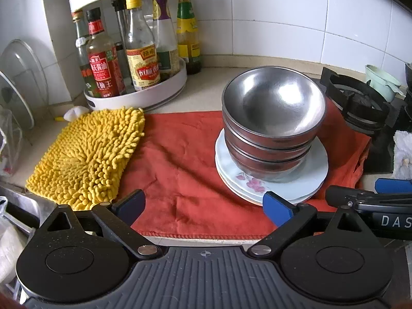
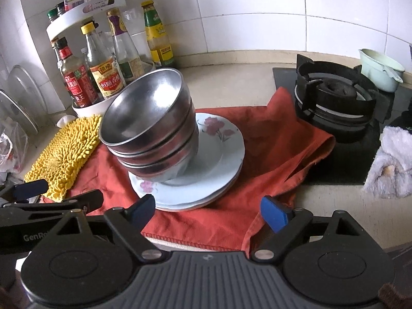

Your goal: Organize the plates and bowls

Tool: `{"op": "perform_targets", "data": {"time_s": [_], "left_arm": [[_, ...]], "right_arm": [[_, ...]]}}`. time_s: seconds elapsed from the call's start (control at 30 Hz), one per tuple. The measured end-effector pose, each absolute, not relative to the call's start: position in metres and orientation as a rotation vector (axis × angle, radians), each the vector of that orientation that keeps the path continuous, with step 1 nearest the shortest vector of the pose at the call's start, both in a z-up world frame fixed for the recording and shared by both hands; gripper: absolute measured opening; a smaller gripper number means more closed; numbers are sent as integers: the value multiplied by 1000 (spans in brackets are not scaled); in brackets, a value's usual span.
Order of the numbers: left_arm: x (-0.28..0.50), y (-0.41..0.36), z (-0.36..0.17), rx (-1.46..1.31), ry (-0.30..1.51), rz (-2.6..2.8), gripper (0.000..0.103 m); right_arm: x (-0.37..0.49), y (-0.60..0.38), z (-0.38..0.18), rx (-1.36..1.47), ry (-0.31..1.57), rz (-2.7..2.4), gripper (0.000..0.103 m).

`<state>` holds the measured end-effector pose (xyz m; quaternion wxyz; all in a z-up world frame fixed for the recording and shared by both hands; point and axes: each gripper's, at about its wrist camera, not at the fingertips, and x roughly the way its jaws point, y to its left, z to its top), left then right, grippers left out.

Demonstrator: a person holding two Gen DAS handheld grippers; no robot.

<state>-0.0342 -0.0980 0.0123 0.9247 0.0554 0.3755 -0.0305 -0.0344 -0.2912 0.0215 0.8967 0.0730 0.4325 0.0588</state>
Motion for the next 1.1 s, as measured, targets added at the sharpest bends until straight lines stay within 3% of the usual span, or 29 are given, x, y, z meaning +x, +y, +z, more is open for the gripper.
{"op": "perform_targets", "data": {"time_s": [1.1], "left_arm": [[-40,-87,17,96,748,-39,95]], "right_arm": [[-37,-271,31,106,880,145,85]]}}
